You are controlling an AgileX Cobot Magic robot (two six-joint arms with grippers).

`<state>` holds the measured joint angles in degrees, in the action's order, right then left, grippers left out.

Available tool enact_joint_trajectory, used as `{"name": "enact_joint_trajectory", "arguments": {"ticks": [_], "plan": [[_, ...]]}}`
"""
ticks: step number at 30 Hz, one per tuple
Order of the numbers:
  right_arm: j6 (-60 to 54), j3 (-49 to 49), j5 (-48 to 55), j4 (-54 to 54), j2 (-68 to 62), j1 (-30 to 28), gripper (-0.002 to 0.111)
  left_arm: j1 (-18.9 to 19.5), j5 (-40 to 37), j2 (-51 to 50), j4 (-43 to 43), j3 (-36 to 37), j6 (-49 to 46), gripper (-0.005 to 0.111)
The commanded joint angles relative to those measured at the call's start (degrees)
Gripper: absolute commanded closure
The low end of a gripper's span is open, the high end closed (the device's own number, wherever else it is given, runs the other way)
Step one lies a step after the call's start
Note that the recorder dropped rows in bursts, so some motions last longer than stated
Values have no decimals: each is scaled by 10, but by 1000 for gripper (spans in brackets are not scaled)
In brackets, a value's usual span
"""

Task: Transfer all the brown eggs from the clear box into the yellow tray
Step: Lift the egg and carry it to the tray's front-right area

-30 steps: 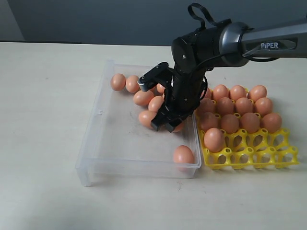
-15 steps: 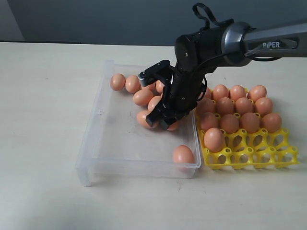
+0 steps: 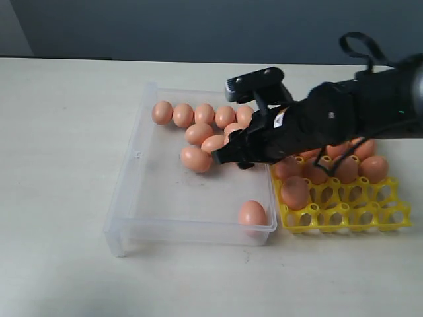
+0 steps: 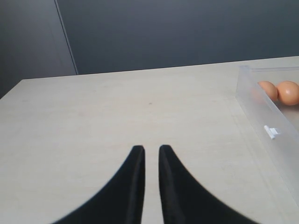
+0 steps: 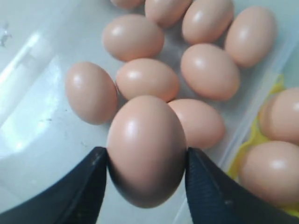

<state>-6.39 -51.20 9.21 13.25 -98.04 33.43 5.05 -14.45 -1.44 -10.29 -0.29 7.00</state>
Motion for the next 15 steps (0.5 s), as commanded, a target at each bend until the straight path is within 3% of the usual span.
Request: {"name": "enact_joint_trajectory", "arguments": {"ticks": [1, 11, 15], "plan": [[30, 80, -55, 4, 106, -10, 109, 0, 7, -1, 1, 3, 1, 94], [52, 220, -103, 80, 260, -10, 109, 0, 7, -1, 1, 3, 1, 94], [52, 265, -109, 98, 283, -41, 109, 0, 7, -1, 1, 3, 1, 94]]}}
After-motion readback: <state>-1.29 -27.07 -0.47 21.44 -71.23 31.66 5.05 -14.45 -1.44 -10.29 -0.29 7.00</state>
